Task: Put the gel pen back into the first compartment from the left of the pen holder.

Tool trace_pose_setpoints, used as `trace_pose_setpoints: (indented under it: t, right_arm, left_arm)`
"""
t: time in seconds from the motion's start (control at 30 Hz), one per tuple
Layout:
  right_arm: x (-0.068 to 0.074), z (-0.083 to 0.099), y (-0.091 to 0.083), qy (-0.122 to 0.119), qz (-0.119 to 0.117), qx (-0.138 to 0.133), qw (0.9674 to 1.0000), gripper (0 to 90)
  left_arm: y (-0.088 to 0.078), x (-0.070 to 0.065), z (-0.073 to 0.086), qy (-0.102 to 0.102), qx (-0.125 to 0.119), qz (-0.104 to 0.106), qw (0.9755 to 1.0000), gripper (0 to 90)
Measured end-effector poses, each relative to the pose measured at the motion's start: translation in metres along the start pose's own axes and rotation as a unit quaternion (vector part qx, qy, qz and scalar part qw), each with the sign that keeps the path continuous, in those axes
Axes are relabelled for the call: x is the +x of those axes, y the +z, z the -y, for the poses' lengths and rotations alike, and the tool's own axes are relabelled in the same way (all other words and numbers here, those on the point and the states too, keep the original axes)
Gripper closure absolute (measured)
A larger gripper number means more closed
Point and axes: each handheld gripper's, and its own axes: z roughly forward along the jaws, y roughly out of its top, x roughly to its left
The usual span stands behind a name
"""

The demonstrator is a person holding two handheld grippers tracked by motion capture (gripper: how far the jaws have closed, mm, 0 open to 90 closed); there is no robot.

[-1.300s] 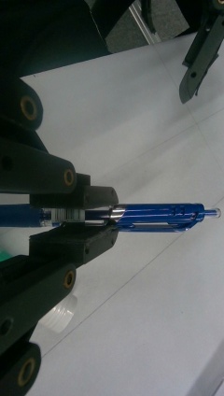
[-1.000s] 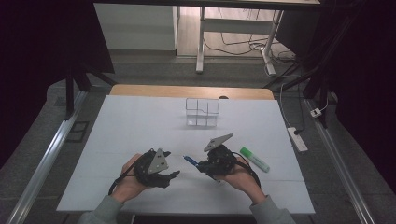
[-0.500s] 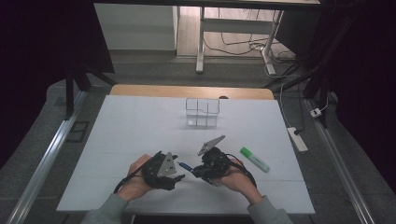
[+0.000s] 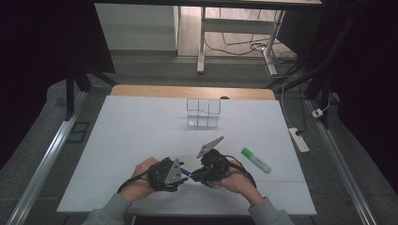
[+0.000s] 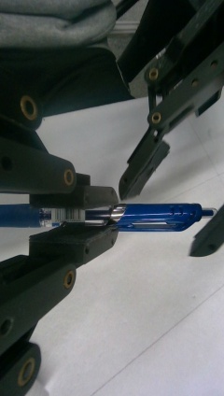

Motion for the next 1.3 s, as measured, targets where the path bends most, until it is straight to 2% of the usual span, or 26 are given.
trace_pose_setpoints:
  t: [0.17, 0.33, 0.4, 0.63, 0.77, 0.97, 1.1, 1.3]
  right_arm:
    - [0.000, 0.000, -0.001, -0.007, -0.004, -0.005, 1.0000, 79.7]
    - [-0.002, 0.000, -0.007, 0.001, 0.002, -0.028, 0.9996, 77.7]
    - [-0.002, 0.000, -0.010, 0.006, 0.013, -0.039, 0.9991, 76.5]
    - [-0.003, 0.000, -0.015, 0.001, 0.041, -0.069, 0.9968, 70.5]
    - [-0.004, 0.000, -0.022, 0.004, 0.066, -0.106, 0.9921, 63.0]
    - [-0.003, 0.002, -0.034, 0.004, 0.096, -0.166, 0.9814, 54.4]
    - [-0.003, 0.004, -0.040, 0.003, 0.112, -0.188, 0.9756, 49.6]
    - [-0.003, 0.005, -0.045, 0.004, 0.133, -0.208, 0.9690, 44.8]
  left_arm:
    - [0.002, -0.001, 0.001, 0.013, 0.016, 0.002, 0.9998, 62.0]
    - [0.003, -0.001, 0.003, 0.019, 0.018, 0.025, 0.9993, 72.6]
    - [0.002, -0.001, 0.003, 0.022, 0.013, 0.037, 0.9990, 76.6]
    - [0.000, 0.003, 0.006, 0.003, -0.003, 0.034, 0.9994, 78.7]
    - [-0.003, 0.006, 0.009, -0.011, -0.013, 0.028, 0.9995, 78.7]
    - [-0.006, 0.014, 0.015, -0.048, -0.029, 0.019, 0.9983, 78.8]
    - [-0.009, 0.019, 0.019, -0.071, -0.039, 0.016, 0.9966, 78.8]
    - [-0.009, 0.021, 0.022, -0.082, -0.042, 0.012, 0.9957, 78.8]
